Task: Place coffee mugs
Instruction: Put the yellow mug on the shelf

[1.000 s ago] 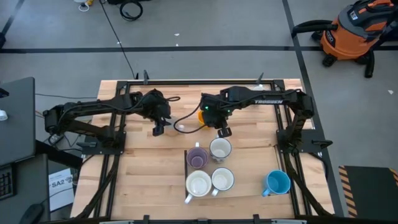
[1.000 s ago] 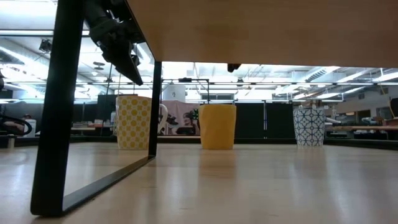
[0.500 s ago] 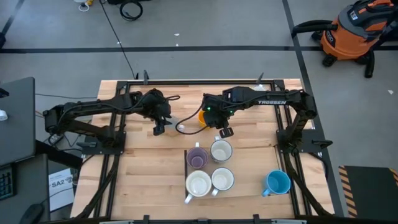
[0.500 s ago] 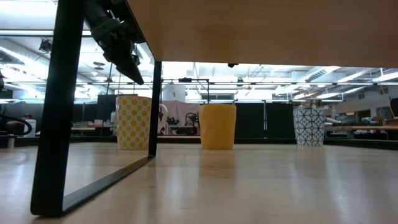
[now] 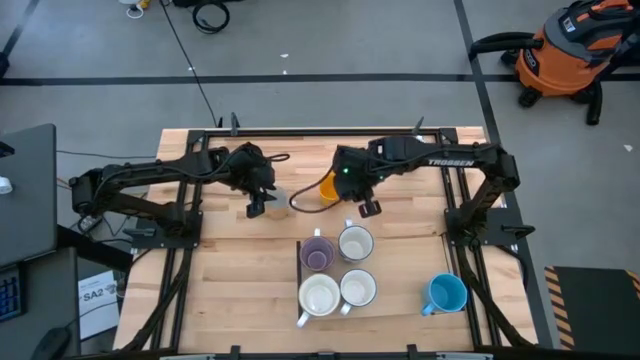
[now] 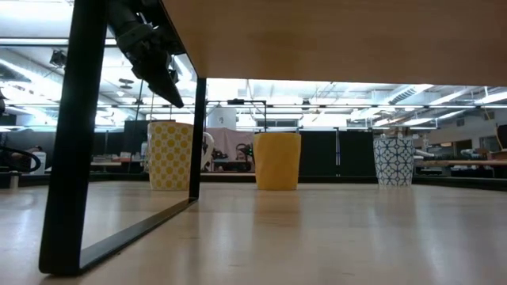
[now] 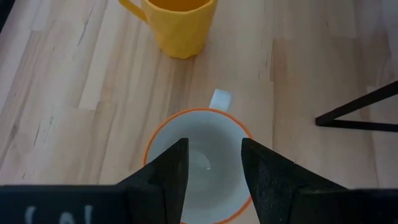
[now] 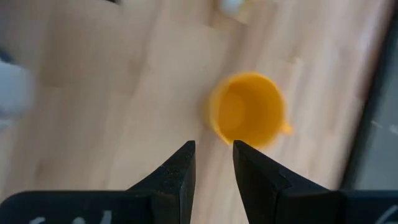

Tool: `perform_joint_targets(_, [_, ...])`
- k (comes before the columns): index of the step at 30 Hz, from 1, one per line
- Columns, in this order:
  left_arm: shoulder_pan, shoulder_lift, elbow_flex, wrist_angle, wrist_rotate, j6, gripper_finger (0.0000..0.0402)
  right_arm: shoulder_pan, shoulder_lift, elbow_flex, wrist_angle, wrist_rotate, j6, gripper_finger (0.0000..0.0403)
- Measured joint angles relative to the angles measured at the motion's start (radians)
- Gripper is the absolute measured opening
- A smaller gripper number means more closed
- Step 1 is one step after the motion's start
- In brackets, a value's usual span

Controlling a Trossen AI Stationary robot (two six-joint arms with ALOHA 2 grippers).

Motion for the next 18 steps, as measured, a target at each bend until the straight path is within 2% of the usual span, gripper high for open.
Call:
perform_joint_targets(5, [0.0,0.0,0.0,0.0,0.0,0.0,0.0156,-0.055,-0.03,0.0,-0.035,0.008,-0.045,0.0113])
perform_joint_targets(8, [0.0,0.0,0.0,-0.001,0.0,-0.002,0.0156,-0.094,-0.038,0.0,-0.053,-0.048,-0.053,0.0113])
perform_joint_targets(12, [0.0,0.0,0.0,-0.001,0.0,-0.025,0.0156,-0.139,-0.039,-0.041,-0.001,-0.176,-0.059,0.0113])
perform_joint_targets(18, [0.0,0.0,0.0,-0.001,-0.004,-0.026,0.0156,-0.143,-0.039,-0.14,0.103,-0.204,-0.164,0.0113])
